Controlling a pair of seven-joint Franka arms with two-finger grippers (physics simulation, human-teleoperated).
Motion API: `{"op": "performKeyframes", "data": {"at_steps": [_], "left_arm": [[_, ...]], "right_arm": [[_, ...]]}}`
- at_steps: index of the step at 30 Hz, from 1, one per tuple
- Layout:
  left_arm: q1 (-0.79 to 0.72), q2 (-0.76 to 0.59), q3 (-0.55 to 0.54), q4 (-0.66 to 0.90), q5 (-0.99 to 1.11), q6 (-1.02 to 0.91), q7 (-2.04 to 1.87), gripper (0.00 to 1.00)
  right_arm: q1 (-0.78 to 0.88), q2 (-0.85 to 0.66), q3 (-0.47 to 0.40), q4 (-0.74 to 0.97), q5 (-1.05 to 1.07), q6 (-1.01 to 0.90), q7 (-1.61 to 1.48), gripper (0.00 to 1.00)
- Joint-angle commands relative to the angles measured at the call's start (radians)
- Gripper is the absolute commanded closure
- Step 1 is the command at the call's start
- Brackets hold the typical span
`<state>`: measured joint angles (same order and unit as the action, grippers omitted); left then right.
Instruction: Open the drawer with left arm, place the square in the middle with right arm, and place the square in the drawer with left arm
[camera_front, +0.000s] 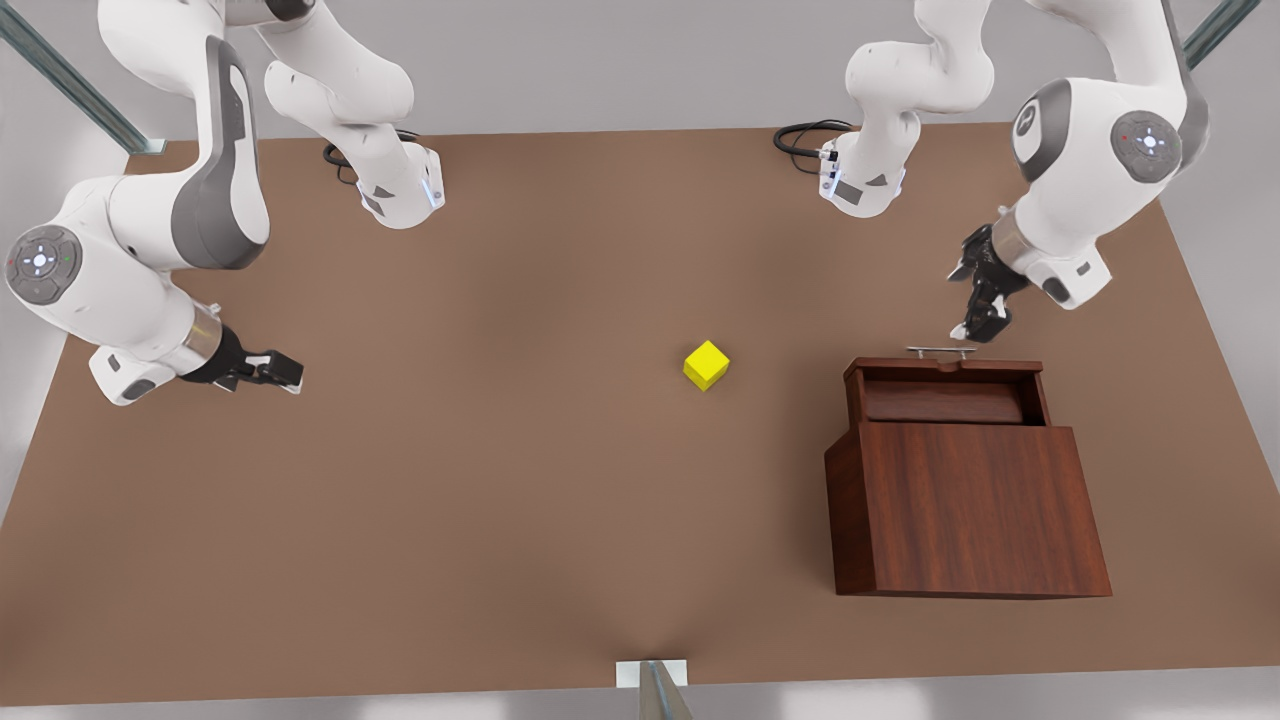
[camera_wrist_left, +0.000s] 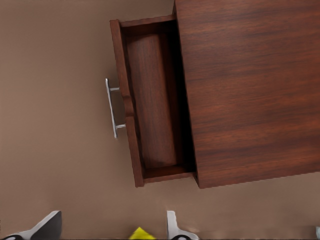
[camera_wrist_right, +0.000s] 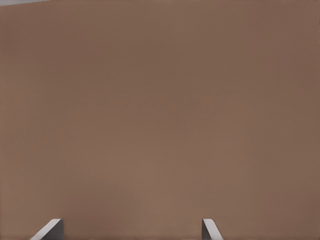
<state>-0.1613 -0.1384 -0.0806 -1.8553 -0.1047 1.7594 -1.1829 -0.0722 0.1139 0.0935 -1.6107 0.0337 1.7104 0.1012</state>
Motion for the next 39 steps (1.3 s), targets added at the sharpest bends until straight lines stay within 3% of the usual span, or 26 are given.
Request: {"op": "performKeyframes", "data": {"at_steps": [1, 2, 3, 5, 7, 9, 13, 18, 26, 28, 39], "left_arm": [[-0.026, 0.003, -0.034, 0.007, -0.092, 0.000, 0.303, 0.00], [-0.026, 0.052, -0.077, 0.054, -0.027, -0.015, 0.756, 0.00], [-0.026, 0.161, -0.122, 0.139, -0.016, -0.020, 0.937, 0.00], [-0.072, 0.437, -0.214, 0.370, 0.103, -0.020, 0.947, 0.00], [-0.099, 0.534, -0.260, 0.341, 0.096, 0.032, 1.278, 0.00], [-0.187, 0.542, -0.258, 0.274, 0.105, 0.207, 1.287, 0.00], [-0.215, 0.542, -0.254, 0.153, 0.103, 0.268, 1.467, 0.00], [-0.227, 0.545, -0.248, -0.058, 0.204, 0.541, 1.497, 0.00], [-0.225, 0.568, -0.225, -0.162, 0.189, 0.572, 1.465, 0.00], [-0.227, 0.571, -0.225, -0.168, 0.189, 0.574, 1.318, 0.00], [-0.273, 0.632, -0.219, -0.157, 0.200, 0.673, 1.319, 0.00]], "right_arm": [[0.000, 0.001, 0.000, 0.000, 0.000, 0.000, 0.000, 0.00], [0.000, 0.004, 0.000, 0.000, 0.000, 0.000, 0.000, 0.00], [0.000, 0.006, 0.000, 0.002, 0.002, 0.000, 0.000, 0.00], [0.000, 0.009, 0.002, 0.003, 0.002, 0.000, 0.000, 0.00], [0.000, 0.012, 0.002, 0.008, 0.002, 0.000, 0.000, 0.00], [0.000, 0.012, 0.000, 0.008, 0.002, 0.000, 0.000, 0.00], [-0.001, 0.012, 0.000, 0.006, 0.002, -0.002, -0.002, 0.00], [-0.001, 0.012, 0.000, 0.006, 0.002, -0.002, -0.002, 0.00], [0.000, 0.018, 0.000, 0.008, 0.002, -0.002, -0.002, 0.00], [0.000, 0.020, 0.000, 0.008, 0.002, -0.002, -0.002, 0.00], [0.000, 0.020, 0.000, 0.008, 0.002, -0.002, -0.002, 0.00]]}}
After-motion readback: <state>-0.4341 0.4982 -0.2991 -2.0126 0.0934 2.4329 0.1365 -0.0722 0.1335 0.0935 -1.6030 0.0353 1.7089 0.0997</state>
